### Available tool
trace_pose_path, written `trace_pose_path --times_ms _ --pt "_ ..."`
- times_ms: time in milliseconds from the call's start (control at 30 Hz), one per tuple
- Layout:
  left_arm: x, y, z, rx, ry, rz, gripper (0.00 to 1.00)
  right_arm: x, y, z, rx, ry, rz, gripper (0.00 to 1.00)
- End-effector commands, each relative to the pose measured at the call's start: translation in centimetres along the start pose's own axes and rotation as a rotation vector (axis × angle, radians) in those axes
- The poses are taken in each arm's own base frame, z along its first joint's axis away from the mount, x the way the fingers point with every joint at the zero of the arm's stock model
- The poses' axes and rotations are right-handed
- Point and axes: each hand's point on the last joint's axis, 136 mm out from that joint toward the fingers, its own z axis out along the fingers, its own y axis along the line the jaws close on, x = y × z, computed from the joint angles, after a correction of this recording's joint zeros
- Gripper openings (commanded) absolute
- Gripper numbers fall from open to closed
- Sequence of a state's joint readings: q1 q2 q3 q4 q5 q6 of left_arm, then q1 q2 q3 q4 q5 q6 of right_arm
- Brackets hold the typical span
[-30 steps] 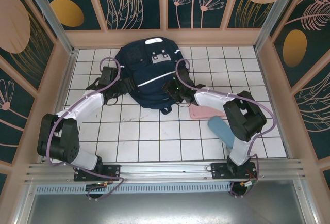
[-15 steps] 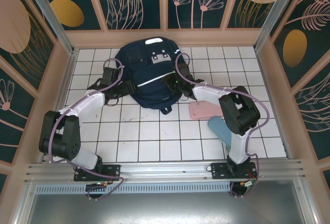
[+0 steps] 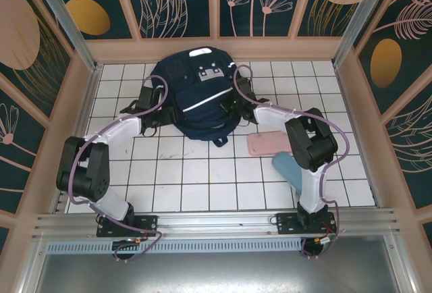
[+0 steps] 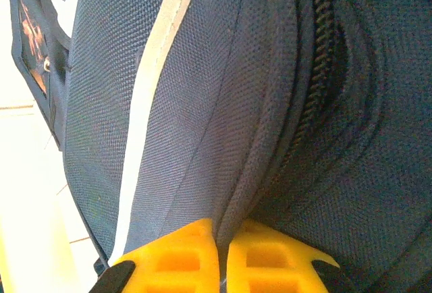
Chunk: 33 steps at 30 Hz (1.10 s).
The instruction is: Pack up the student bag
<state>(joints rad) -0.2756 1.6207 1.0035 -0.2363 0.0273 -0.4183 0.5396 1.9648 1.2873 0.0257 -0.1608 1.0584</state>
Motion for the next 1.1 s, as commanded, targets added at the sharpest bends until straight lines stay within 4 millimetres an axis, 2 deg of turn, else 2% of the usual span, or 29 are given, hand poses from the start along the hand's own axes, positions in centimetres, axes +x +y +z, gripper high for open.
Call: trace_pose_path --times_ms 0,167,300,400,500,600,800,1067 --pt "0.1 -0.6 1.1 -0.031 0.019 0.124 0.61 -3.7 2.8 -0.5 -0.088 -0.086 -0.064 0.06" --pt "1.6 0.5 3.8 -0.123 0.121 0.251 0.55 -3.2 3.0 -0.4 -0.100 -0.053 -0.073 0.05" --pt "2.2 0.7 4.6 -0.125 0.164 0.317 0.48 -3.1 3.0 -0.2 -0.100 -0.036 -0.067 0.05" --pt "2.6 1.7 4.8 -0.169 0.180 0.383 0.48 -3.1 3.1 -0.2 -0.106 -0.027 -0.062 0.05" --pt "2.7 3.0 4.9 -0.234 0.206 0.468 0.54 -3.0 3.1 -0.1 -0.107 -0.018 -0.060 0.05" --pt "2.7 3.3 4.6 -0.237 0.228 0.570 0.54 -2.9 3.3 0.0 -0.107 -0.007 -0.059 0.04" --pt "1.5 0.9 2.4 -0.080 0.194 0.710 0.56 -3.2 2.9 0.1 -0.083 0.004 -0.061 0.04" --pt "1.0 1.3 1.8 -0.027 0.184 0.770 0.60 -5.3 1.5 -0.1 -0.047 -0.038 -0.037 0.04"
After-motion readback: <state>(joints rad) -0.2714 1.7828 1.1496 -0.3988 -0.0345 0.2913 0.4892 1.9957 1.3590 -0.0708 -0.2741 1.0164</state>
